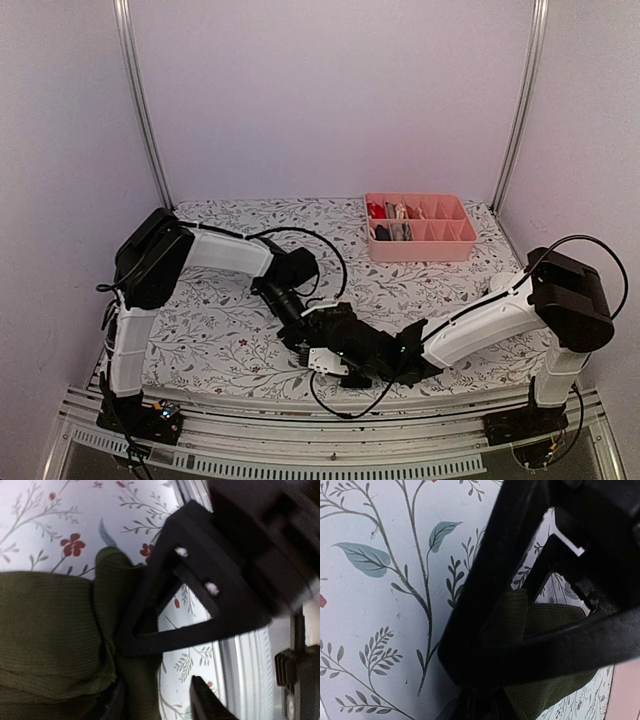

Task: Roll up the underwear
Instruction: Roll the underwear at the center of the board.

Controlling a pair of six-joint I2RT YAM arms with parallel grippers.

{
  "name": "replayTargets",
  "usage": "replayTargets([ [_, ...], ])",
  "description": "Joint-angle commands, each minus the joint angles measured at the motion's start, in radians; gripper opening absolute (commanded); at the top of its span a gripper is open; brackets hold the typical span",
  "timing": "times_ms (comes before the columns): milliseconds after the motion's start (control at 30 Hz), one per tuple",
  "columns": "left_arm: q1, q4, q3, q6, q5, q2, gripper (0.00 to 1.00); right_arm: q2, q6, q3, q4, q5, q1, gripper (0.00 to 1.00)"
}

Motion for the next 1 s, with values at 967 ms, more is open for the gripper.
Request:
replayTargets([
  [967, -0.03, 1.157, -0.903, 0.164, -0.399, -0.688, 0.84, 0.14, 0.284, 0.244, -0.488, -1.06, -0.347, 0.03],
])
